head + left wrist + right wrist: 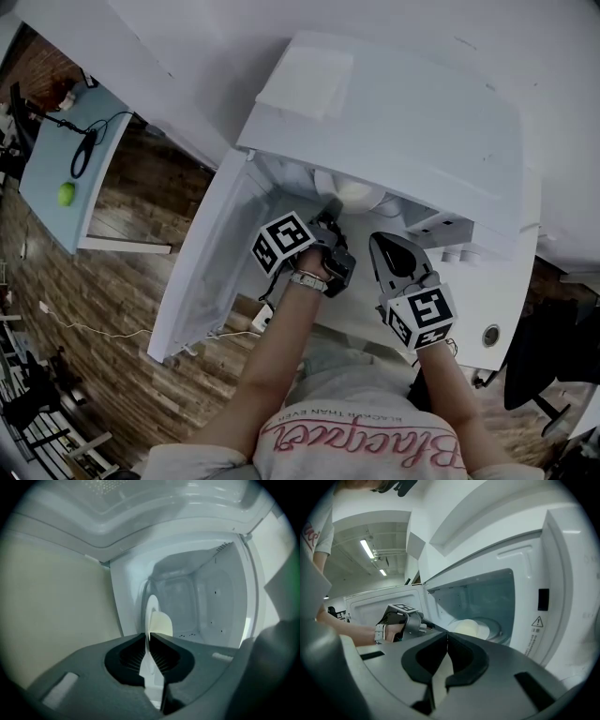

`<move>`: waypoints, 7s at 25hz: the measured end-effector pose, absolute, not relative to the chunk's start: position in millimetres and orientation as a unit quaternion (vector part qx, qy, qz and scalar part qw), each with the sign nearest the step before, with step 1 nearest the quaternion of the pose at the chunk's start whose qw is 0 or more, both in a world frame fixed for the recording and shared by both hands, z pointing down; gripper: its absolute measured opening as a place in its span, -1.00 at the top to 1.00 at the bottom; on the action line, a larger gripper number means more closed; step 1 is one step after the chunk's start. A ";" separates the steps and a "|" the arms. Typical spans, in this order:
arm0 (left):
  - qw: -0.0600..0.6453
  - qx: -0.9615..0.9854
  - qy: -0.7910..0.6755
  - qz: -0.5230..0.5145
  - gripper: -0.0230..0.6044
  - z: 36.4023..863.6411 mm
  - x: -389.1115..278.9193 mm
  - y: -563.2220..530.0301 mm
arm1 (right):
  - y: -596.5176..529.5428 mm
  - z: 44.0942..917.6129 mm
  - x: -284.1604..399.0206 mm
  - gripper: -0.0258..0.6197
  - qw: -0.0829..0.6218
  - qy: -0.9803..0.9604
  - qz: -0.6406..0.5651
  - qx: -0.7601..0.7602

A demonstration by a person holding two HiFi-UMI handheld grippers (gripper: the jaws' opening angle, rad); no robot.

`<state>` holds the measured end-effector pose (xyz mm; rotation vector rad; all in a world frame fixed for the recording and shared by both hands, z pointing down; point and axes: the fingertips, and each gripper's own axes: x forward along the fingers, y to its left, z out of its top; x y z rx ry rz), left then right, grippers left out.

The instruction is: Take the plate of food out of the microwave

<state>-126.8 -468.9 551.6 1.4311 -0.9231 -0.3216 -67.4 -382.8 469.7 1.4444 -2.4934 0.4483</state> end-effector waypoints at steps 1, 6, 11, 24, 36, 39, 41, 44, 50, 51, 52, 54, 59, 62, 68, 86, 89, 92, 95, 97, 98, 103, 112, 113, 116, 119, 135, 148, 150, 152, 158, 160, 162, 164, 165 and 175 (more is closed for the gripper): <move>0.649 0.628 -0.404 -0.146 0.81 551.8 -126.6 -468.6 | -381.5 470.1 -67.8 0.88 0.113 -0.850 0.153 0.491; 0.652 0.623 -0.403 -0.154 0.82 551.8 -126.7 -468.0 | -374.7 471.7 -68.9 0.88 0.118 -0.851 0.151 0.488; 0.654 0.616 -0.414 -0.148 0.82 552.3 -127.3 -467.9 | -369.3 473.1 -64.8 0.88 0.120 -0.849 0.152 0.491; 0.650 0.622 -0.402 -0.170 0.87 540.2 -127.9 -463.5 | -362.1 473.6 -61.5 0.88 0.116 -0.851 0.154 0.489; 0.640 0.629 -0.377 -0.231 0.87 540.9 -131.0 -443.1 | -339.5 474.1 -60.1 0.88 0.119 -0.852 0.151 0.487; 0.637 0.632 -0.375 -0.233 0.87 539.6 -130.6 -436.2 | -333.3 474.0 -59.8 0.88 0.119 -0.852 0.151 0.486; 0.633 0.637 -0.373 -0.234 0.87 538.1 -130.6 -431.7 | -328.9 473.6 -60.2 0.88 0.117 -0.853 0.151 0.485; 0.627 0.642 -0.372 -0.235 0.87 536.4 -132.3 -424.3 | -322.5 471.7 -61.4 0.88 0.113 -0.855 0.151 0.482; 0.623 0.643 -0.375 -0.243 0.87 533.8 -136.4 -409.9 | -312.3 465.9 -61.5 0.89 0.106 -0.858 0.142 0.482; 0.622 0.642 -0.375 -0.244 0.87 533.5 -136.9 -407.1 | -310.5 464.9 -61.0 0.89 0.104 -0.858 0.142 0.483; 0.622 0.642 -0.375 -0.246 0.87 533.0 -137.1 -404.3 | -308.6 464.0 -60.5 0.89 0.102 -0.858 0.144 0.483; 0.621 0.642 -0.375 -0.249 0.87 531.4 -137.2 -398.8 | -305.1 462.4 -59.9 0.89 0.100 -0.858 0.144 0.483; 0.618 0.641 -0.376 -0.255 0.87 526.9 -139.4 -385.0 | -294.4 458.8 -62.7 0.89 0.107 -0.864 0.131 0.475; 0.616 0.640 -0.379 -0.260 0.87 524.7 -139.8 -377.6 | -287.4 456.5 -62.8 0.89 0.107 -0.868 0.125 0.468; 0.611 0.638 -0.384 -0.269 0.87 518.6 -137.3 -359.4 | -272.5 450.5 -58.4 0.89 0.094 -0.876 0.130 0.455; 0.610 0.634 -0.385 -0.277 0.87 505.3 -136.1 -324.0 | -268.5 433.1 -50.8 0.89 0.076 -0.883 0.116 0.448; 0.608 0.635 -0.386 -0.279 0.87 499.2 -139.2 -320.5 | -269.6 424.1 -50.1 0.89 0.069 -0.885 0.110 0.447; 0.603 0.638 -0.389 -0.281 0.87 492.1 -141.6 -316.8 | -269.3 415.8 -47.4 0.89 0.067 -0.887 0.101 0.446; 0.602 0.638 -0.388 -0.283 0.87 485.6 -142.4 -312.7 | -268.3 410.8 -43.6 0.89 0.065 -0.886 0.098 0.449; 0.603 0.638 -0.386 -0.283 0.87 481.6 -142.5 -308.7 | -267.0 409.2 -42.2 0.89 0.064 -0.885 0.097 0.451; 0.603 0.639 -0.385 -0.283 0.87 479.7 -142.9 -306.7 | -266.5 408.5 -41.6 0.89 0.064 -0.884 0.097 0.452; 0.604 0.642 -0.378 -0.282 0.87 469.8 -143.9 -299.6 | -264.4 405.6 -39.3 0.89 0.062 -0.880 0.098 0.460; 0.607 0.650 -0.365 -0.276 0.87 450.7 -154.1 -290.6 | -261.4 390.1 -49.6 0.89 0.066 -0.875 0.086 0.472; 0.608 0.650 -0.364 -0.275 0.87 449.6 -155.7 -290.0 | -261.5 388.0 -50.4 0.89 0.066 -0.874 0.085 0.473; 0.610 0.650 -0.360 -0.275 0.87 445.2 -160.4 -288.7 | -261.8 383.2 -52.1 0.89 0.066 -0.871 0.084 0.480; 0.612 0.650 -0.355 -0.278 0.87 438.6 -165.3 -287.6 | -261.6 378.9 -54.6 0.89 0.069 -0.868 0.082 0.484; 0.613 0.650 -0.340 -0.294 0.87 405.6 -183.3 -296.6 | -275.5 353.8 -62.1 0.89 0.073 -0.857 0.081 0.504; 0.613 0.659 -0.315 -0.302 0.87 356.8 -177.0 -303.6 | -291.0 331.3 -59.9 0.89 0.071 -0.847 0.062 0.523; 0.611 0.662 -0.311 -0.304 0.87 351.4 -176.7 -306.1 | -292.8 327.4 -60.3 0.89 0.066 -0.847 0.060 0.524; 0.609 0.664 -0.308 -0.306 0.87 347.7 -176.5 -308.7 | -294.0 323.2 -60.3 0.89 0.063 -0.847 0.056 0.525; 0.603 0.673 -0.298 -0.308 0.87 338.2 -171.5 -314.9 | -294.3 308.4 -53.4 0.89 0.043 -0.842 0.041 0.536; 0.602 0.677 -0.292 -0.307 0.87 334.6 -168.1 -316.6 | -293.6 305.8 -50.5 0.89 0.042 -0.840 0.038 0.539; 0.601 0.681 -0.287 -0.306 0.87 330.9 -164.6 -317.6 | -292.7 303.4 -47.8 0.89 0.042 -0.839 0.034 0.542; 0.601 0.684 -0.281 -0.304 0.87 327.1 -160.5 -318.3 | -292.1 300.0 -45.3 0.89 0.043 -0.837 0.029 0.545; 0.601 0.685 -0.277 -0.304 0.87 325.2 -158.3 -318.4 | -292.0 298.0 -44.1 0.89 0.043 -0.835 0.026 0.547; 0.603 0.696 -0.259 -0.290 0.87 318.0 -143.1 -316.3 | -289.3 283.6 -41.1 0.89 0.039 -0.828 0.006 0.560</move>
